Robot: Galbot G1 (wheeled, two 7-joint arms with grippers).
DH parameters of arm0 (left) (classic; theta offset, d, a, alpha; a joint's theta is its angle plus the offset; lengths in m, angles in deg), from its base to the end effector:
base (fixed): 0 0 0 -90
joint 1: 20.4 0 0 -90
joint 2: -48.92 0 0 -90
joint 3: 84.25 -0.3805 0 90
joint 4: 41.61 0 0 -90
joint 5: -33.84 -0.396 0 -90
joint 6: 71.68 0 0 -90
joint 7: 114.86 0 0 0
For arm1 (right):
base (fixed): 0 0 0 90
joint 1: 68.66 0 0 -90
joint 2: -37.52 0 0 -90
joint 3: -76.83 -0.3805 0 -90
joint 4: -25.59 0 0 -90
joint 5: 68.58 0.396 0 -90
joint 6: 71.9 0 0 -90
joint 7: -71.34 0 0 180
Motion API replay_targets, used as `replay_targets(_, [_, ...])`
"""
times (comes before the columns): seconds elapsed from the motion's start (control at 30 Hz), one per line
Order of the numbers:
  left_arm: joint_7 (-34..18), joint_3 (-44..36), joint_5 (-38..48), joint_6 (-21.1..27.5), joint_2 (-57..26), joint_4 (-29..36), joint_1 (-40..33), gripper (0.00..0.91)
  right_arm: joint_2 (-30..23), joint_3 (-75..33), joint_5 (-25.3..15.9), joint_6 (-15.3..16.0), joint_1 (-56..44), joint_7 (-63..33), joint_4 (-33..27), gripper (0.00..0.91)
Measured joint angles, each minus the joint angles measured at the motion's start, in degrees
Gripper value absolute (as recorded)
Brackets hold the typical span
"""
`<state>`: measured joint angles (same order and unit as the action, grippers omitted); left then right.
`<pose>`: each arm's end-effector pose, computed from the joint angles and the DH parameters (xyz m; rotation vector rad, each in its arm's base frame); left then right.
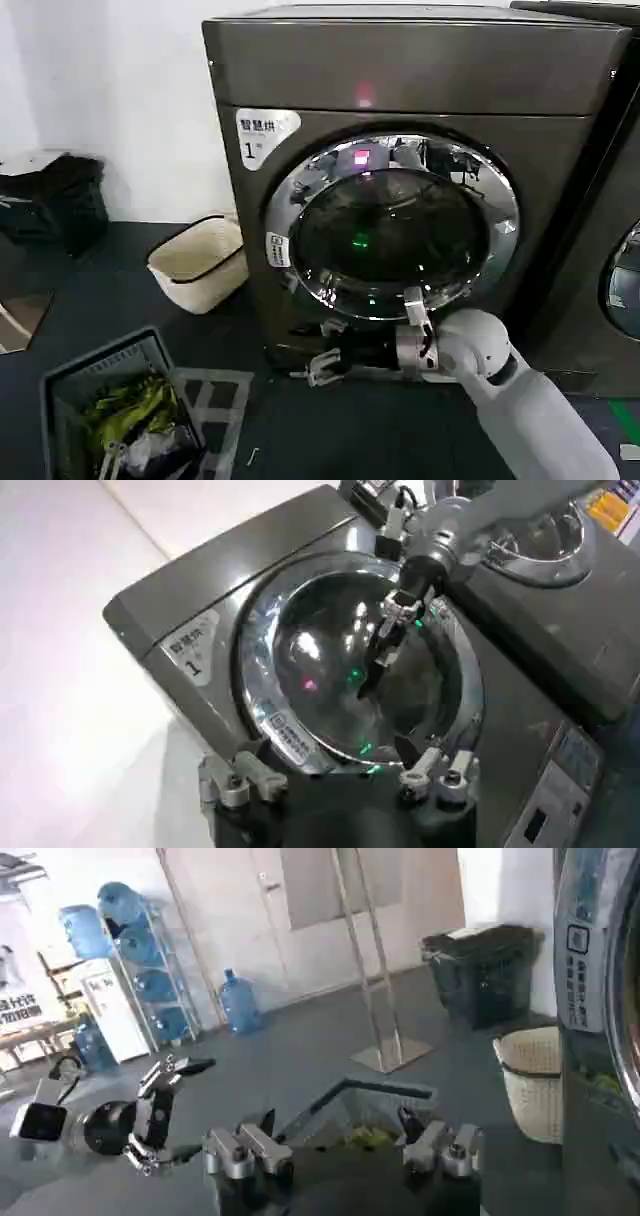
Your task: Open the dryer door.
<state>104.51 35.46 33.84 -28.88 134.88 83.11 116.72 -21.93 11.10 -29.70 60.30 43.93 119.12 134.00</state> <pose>0.0874 0.1718 -0.3046 0.6572 2.4975 0.9288 0.4309 0.0032 -0.1440 1.8133 -2.1568 -0.0425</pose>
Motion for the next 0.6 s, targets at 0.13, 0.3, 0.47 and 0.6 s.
replay_targets(0.13, [-0.58,-0.12,0.16,0.0,0.03,-0.36,-0.22,0.907,0.14,-0.48,-0.08,0.0,-0.48,-0.34,0.0,0.907])
replay_targets(0.3, [-1.59,-0.32,0.96,0.0,-0.13,-0.39,-0.49,0.907,0.92,-1.72,-2.45,0.0,-1.38,-0.76,-0.42,0.907])
replay_targets(0.47, [-2.37,-0.36,1.03,0.0,-0.31,-0.49,-0.6,0.907,2.2,-3.56,-3.05,-3.03,-2.66,-0.49,-0.52,0.907])
replay_targets(0.6, [-2.42,-0.37,1.16,0.0,-0.5,-0.52,-0.56,0.907,3.3,-5.55,-3.28,-4.67,-3.97,-0.01,-0.62,0.907])
